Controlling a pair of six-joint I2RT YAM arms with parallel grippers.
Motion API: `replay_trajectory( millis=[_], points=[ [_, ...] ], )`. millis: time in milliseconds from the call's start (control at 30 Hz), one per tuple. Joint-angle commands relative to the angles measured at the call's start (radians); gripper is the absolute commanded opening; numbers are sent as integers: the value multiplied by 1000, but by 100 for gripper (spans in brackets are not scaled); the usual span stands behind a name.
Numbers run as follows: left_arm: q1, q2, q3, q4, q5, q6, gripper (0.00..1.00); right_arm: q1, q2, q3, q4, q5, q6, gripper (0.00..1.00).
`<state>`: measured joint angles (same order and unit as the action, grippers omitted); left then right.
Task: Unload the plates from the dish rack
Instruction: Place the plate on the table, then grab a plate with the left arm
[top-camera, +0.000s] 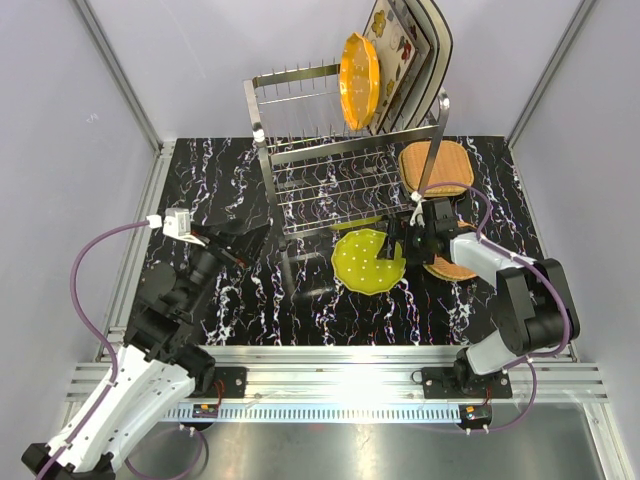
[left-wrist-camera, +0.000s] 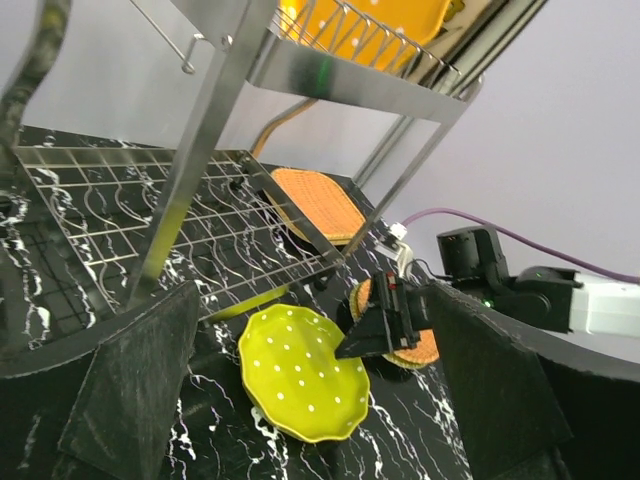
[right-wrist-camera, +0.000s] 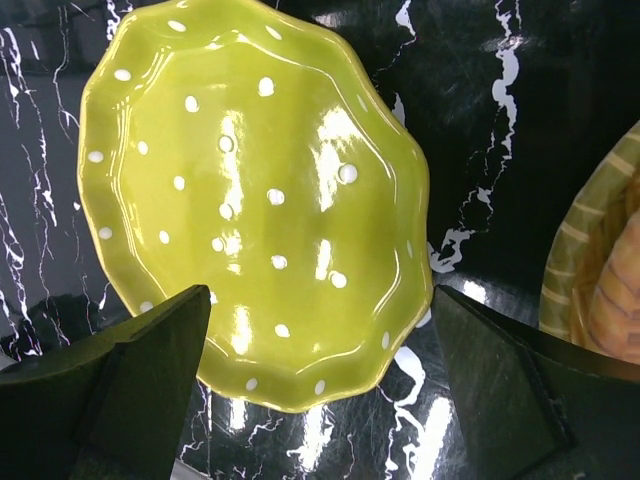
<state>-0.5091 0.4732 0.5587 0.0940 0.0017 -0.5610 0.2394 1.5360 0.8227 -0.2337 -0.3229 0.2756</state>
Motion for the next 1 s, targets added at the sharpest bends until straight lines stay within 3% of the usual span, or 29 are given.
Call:
replay_trajectory(
  millis=[0, 267, 600, 800, 967],
  points=[
    [3, 25, 95, -49, -69, 30, 99, 11, -85, 50, -12, 21, -29, 98],
    [3, 133, 253, -160, -68, 70, 99, 9, -241, 98, -121, -8, -113, 100],
    [-11, 289, 484, -221, -8, 125, 99, -29, -451, 133, -234, -263, -389, 100],
    [-55, 516, 772, -378, -68, 134, 99, -80, -430, 242, -369, -320, -417, 100],
    [-170, 686, 1025, -433, -182, 231, 99, -112, -445, 266, -380, -346, -417, 100]
  ],
)
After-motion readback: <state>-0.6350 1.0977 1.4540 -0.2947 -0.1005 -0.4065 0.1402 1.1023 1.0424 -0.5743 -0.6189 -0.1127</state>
